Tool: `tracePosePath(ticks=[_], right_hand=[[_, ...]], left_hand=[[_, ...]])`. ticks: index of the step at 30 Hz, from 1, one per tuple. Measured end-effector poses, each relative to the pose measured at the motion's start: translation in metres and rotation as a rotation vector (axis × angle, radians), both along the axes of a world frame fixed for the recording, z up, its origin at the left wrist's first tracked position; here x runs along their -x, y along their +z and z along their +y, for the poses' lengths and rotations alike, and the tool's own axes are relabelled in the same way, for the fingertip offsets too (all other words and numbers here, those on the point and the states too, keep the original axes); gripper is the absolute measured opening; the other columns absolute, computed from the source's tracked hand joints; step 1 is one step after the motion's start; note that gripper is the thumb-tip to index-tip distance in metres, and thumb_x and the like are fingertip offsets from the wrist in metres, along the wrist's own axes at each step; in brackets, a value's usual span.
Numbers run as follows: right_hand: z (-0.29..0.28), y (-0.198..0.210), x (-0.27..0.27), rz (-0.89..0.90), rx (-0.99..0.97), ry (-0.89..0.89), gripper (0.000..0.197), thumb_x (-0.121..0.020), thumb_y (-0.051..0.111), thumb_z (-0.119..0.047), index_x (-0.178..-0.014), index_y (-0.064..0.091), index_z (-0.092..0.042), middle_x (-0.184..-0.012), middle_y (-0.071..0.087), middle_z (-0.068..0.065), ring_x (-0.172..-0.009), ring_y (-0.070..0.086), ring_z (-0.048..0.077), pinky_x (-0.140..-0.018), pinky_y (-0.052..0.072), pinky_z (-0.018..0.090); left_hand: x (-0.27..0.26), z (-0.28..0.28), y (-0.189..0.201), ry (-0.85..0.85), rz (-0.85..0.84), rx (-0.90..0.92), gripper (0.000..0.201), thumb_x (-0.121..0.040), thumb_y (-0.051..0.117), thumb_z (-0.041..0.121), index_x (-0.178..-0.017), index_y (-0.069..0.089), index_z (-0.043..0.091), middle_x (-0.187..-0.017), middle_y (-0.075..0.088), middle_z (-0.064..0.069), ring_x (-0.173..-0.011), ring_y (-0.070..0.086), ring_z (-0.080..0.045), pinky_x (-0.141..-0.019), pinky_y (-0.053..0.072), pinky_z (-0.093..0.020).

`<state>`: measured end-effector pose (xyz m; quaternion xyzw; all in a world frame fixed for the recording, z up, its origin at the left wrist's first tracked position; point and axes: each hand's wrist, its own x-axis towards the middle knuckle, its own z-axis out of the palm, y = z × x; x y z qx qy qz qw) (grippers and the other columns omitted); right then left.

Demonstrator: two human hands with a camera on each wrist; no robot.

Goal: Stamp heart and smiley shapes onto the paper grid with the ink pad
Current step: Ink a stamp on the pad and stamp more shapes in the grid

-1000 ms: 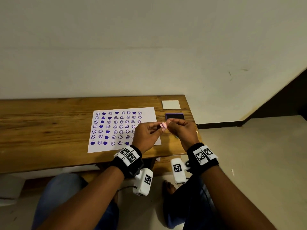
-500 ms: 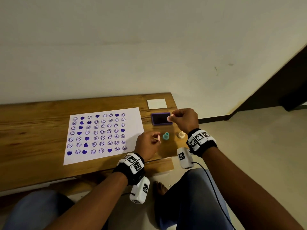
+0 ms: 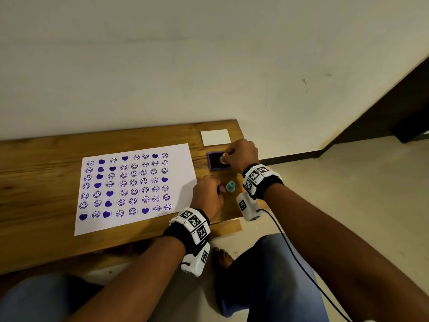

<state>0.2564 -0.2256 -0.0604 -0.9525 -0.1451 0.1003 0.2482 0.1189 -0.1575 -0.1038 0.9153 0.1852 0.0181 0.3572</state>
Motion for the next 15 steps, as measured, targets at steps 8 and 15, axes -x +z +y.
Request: tracePosePath(ticks=[8, 15], right_hand=[[0.009, 0.005, -0.010, 0.094, 0.070, -0.005, 0.019, -0.072, 0.088, -0.022, -0.084, 0.078, -0.011, -0.093, 0.074, 0.006, -0.088, 0.067, 0.021, -0.069, 0.051, 0.029], [0.017, 0.009, -0.011, 0.123, 0.137, -0.034, 0.036, -0.068, 0.092, -0.026, -0.094, 0.076, -0.007, -0.099, 0.074, 0.010, -0.093, 0.070, 0.026, -0.077, 0.058, 0.032]], left_hand=[[0.002, 0.005, 0.001, -0.035, 0.018, -0.111, 0.012, -0.085, 0.065, 0.018, -0.094, 0.067, 0.009, -0.105, 0.059, -0.011, -0.097, 0.058, -0.028, -0.083, 0.045, -0.034], [0.008, 0.014, 0.011, -0.019, 0.008, -0.073, 0.026, -0.076, 0.073, 0.034, -0.091, 0.070, 0.012, -0.100, 0.064, -0.009, -0.091, 0.062, -0.029, -0.077, 0.051, -0.035]])
